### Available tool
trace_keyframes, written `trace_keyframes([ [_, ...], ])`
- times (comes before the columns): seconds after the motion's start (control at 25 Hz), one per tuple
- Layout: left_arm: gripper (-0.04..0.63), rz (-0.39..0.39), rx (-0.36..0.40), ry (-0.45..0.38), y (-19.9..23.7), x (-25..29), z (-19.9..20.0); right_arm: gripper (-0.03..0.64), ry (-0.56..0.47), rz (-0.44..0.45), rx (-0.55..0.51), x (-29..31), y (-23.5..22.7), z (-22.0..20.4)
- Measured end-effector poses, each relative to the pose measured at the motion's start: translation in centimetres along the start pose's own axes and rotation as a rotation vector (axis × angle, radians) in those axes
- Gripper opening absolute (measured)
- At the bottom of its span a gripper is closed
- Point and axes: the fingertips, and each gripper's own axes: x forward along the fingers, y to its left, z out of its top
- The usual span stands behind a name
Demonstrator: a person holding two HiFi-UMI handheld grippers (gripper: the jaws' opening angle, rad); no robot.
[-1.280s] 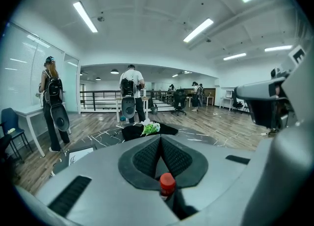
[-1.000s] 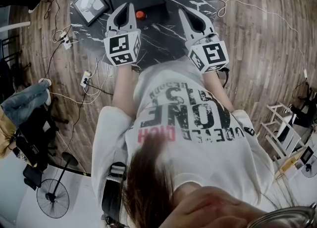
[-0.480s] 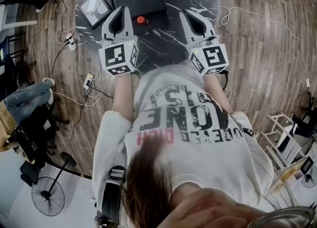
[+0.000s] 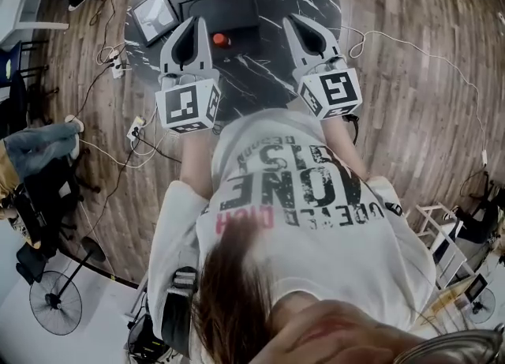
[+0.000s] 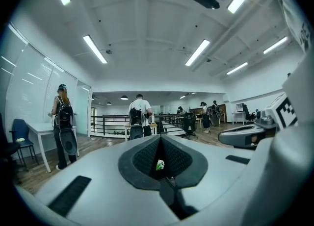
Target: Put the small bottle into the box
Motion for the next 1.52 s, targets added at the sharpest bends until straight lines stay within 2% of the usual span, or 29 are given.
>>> trace_keyframes([
  [0.32, 0.003, 0.044, 0.013, -0.053, -1.4, -1.3, 1.5, 0.003, -0.014, 0.038, 0.003, -1.1, -2.0, 1.2],
  [0.6, 0.003, 0.13, 0.007, -0.077, -1.8, -3.5, 1.8, 0.003, -0.025, 0.1, -0.007, -2.2, -2.3, 1.4],
  [1.0, 0.003, 0.196, 0.005, -0.107, -3.5, -7.9, 2.9, 0.003, -0.034, 0.207, -0.04, -4.2, -1.5, 2.6],
  [1.32, 0.003, 0.244, -0.034, -0.108, -4.8, -11.3, 2.9, 0.003, -0.047, 0.254, -0.043, -5.7, 0.0, 3.3],
  [1.52, 0.004, 0.25, -0.031, -0.107, -6.1, -12.4, 3.3, 0.003, -0.043, 0.268, -0.043, -6.1, 0.5, 3.9],
])
